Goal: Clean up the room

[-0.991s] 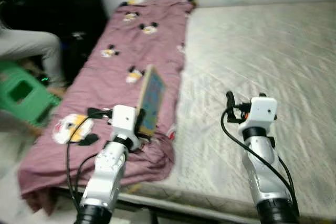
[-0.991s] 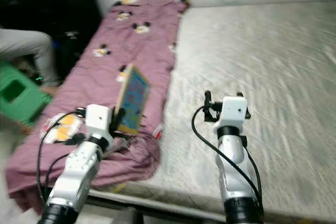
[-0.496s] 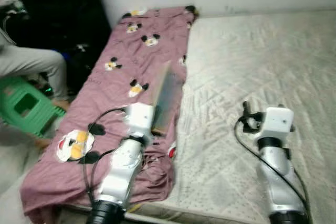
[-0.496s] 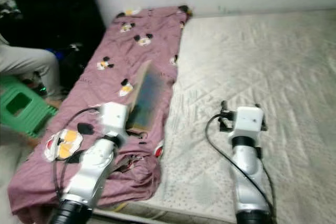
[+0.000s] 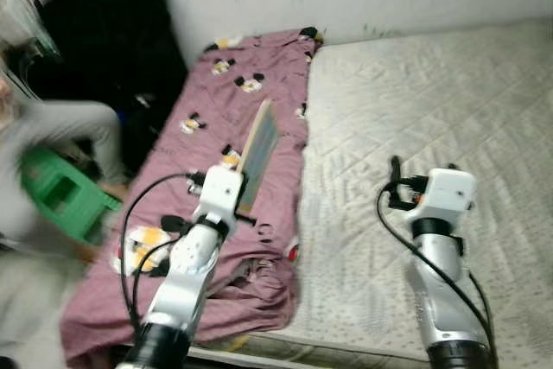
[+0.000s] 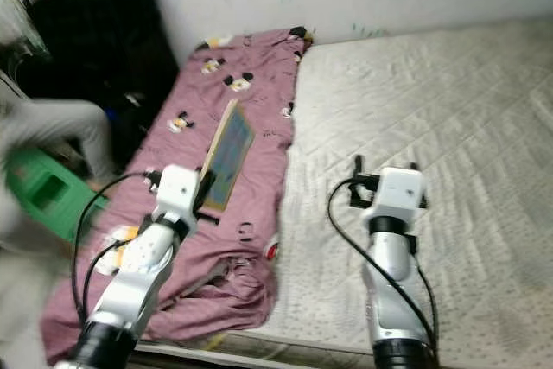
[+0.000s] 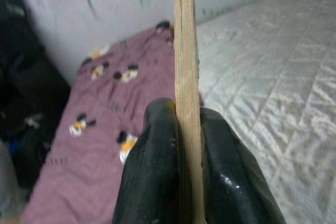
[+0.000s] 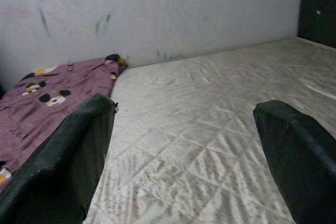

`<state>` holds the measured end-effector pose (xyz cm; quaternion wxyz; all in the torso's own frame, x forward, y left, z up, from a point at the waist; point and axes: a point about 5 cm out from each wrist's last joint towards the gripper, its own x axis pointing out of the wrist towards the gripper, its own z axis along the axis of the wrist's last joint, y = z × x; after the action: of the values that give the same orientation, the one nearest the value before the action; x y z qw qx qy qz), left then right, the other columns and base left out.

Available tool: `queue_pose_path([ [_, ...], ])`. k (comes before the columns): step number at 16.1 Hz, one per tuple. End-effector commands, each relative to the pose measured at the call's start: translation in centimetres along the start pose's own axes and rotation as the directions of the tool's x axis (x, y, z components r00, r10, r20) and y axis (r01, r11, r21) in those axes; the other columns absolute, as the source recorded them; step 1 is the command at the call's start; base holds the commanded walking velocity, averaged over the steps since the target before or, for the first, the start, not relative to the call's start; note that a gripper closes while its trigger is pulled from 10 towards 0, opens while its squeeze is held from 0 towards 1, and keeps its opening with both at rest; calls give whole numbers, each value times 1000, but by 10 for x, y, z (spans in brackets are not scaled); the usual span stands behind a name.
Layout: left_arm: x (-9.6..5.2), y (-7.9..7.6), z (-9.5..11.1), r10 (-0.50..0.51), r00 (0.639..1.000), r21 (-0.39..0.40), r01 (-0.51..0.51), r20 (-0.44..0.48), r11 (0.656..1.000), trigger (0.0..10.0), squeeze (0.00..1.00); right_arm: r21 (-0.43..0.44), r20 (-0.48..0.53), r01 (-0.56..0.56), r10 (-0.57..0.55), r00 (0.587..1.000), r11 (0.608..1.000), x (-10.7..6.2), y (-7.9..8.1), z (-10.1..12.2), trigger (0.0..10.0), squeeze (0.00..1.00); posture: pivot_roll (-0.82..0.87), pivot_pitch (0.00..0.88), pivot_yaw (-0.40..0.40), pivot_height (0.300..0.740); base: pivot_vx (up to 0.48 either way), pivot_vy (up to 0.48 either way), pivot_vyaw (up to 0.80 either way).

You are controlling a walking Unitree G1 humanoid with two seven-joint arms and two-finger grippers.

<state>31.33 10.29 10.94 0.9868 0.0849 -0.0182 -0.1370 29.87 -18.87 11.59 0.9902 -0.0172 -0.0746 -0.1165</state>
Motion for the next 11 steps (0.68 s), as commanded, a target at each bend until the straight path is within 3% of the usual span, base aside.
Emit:
queue_pose_path([
  [1,2,11,4,20,1000,10,-21,19,1000,10000,0,29,-4,-11,11,1000,1000,0,10,-1,10000,0,-156,0,258,740,0,0,0],
  [4,-4,15,2,95,995,-13,-95,22,995,10000,0,34,-33,-180,181,983,983,2,41,-4,10000,0,-61,0,160,740,0,0,0],
  [7,-27,27,-11,229,973,-41,-229,-14,972,10000,0,37,-48,-335,336,941,942,9,68,-3,10000,0,84,0,26,740,0,0,0],
  [9,-45,31,-22,295,954,-49,-297,-48,953,10000,0,49,-56,-396,399,915,917,11,83,-2,10000,0,139,0,-26,740,0,0,0],
  [11,-51,35,-25,339,939,-62,-343,-61,937,10000,0,56,-66,-420,423,904,906,11,88,-5,10000,0,171,0,-55,740,0,0,0],
])
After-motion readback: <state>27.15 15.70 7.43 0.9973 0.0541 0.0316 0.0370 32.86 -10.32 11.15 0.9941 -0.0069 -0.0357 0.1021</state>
